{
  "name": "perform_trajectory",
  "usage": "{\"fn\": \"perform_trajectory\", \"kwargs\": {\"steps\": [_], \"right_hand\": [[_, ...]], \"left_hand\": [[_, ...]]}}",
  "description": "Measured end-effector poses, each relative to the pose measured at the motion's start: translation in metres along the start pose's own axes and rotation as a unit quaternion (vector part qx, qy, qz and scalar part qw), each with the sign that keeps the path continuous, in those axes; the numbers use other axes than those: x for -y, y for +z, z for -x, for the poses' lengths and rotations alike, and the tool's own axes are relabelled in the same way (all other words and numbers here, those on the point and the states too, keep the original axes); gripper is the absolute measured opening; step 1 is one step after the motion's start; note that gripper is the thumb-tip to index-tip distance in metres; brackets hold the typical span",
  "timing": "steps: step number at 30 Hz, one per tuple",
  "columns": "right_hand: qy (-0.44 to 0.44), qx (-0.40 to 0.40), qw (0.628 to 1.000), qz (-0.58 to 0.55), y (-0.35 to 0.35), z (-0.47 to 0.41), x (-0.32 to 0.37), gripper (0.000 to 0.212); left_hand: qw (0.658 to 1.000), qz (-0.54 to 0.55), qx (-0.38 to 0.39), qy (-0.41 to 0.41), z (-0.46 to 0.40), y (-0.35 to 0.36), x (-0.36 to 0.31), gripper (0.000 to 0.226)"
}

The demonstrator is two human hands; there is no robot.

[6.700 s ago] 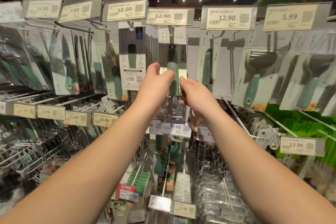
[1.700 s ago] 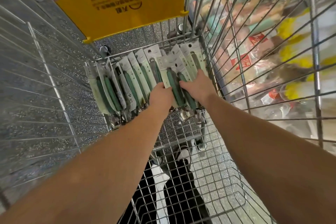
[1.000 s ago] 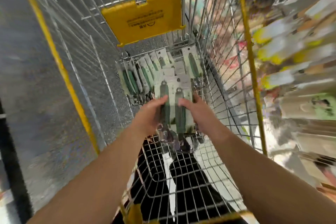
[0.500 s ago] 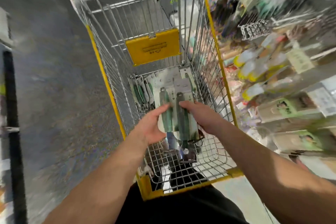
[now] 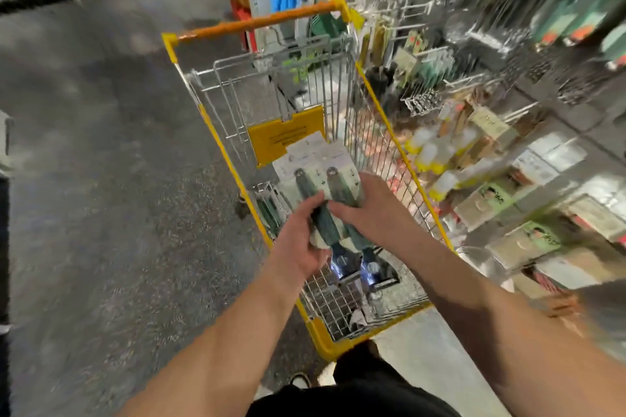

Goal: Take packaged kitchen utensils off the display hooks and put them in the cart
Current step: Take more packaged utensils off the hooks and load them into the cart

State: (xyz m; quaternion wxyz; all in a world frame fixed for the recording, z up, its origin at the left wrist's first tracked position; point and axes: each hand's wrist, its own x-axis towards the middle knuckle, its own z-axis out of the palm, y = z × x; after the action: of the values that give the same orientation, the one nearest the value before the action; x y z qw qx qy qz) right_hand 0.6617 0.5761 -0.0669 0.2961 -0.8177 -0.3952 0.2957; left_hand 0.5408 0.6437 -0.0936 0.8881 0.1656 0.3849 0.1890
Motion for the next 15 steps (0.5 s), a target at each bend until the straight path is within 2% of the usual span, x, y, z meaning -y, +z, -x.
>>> {"fn": "perform_trajectory", "kwargs": {"steps": [3, 6, 9, 11, 15], "right_hand": [[-0.001, -0.04, 0.999, -0.003, -0.021, 0.035, 0.013, 0.043], [0.0, -0.063, 0.998, 0.018, -0.046, 0.069, 0.016, 0.049], [0.014, -0.1, 0.994, 0.051, -0.063, 0.089, 0.015, 0.068], [0.033, -0.126, 0.989, 0.069, -0.079, 0.11, 0.014, 0.068], [0.068, -0.174, 0.98, 0.067, -0.112, 0.147, -0.001, 0.065]], "left_hand": [[0.998, -0.007, 0.058, -0.008, 0.024, 0.015, 0.001, 0.026], [0.995, -0.01, 0.09, -0.036, 0.042, 0.035, 0.011, 0.03], [0.991, -0.023, 0.122, -0.059, 0.049, 0.052, 0.024, 0.041], [0.986, -0.043, 0.143, -0.077, 0.059, 0.07, 0.037, 0.046], [0.979, -0.059, 0.174, -0.091, 0.071, 0.104, 0.069, 0.042]]}}
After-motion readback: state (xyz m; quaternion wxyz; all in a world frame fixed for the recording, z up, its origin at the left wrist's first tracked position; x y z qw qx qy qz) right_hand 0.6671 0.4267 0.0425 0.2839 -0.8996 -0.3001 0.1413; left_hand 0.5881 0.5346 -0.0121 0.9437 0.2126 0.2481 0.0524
